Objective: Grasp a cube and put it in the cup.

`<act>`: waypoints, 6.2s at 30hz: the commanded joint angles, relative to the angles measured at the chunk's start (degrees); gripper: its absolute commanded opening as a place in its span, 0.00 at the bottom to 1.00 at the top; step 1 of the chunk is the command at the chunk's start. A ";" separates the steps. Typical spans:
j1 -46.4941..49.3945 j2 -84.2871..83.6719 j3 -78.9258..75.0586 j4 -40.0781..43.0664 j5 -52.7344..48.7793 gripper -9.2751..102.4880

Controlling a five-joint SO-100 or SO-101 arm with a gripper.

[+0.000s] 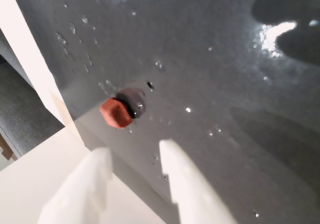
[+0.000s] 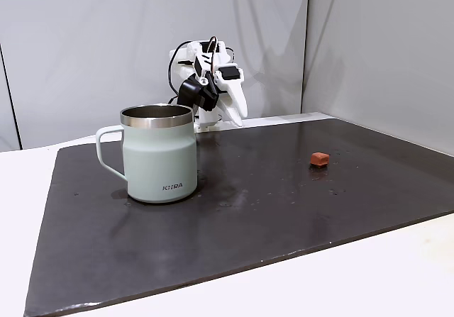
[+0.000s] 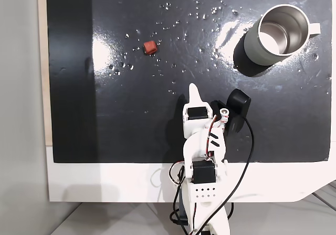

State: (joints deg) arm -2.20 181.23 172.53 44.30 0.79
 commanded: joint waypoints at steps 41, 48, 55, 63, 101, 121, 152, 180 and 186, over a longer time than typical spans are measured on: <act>-2.90 -43.42 -47.55 1.76 1.23 0.08; -3.43 -61.87 -63.81 5.80 4.92 0.08; -5.19 -79.45 -79.72 11.78 9.32 0.08; -10.63 -93.34 -95.10 18.63 9.14 0.08; -16.08 -116.54 -119.44 34.63 5.63 0.29; -16.00 -131.48 -134.12 41.66 5.27 0.28; -16.26 -145.72 -155.13 51.94 4.75 0.09; -14.15 -106.61 -141.77 51.68 7.65 0.08; -12.48 -103.45 -138.69 51.86 7.82 0.08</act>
State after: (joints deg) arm -16.08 73.12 33.75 96.94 7.82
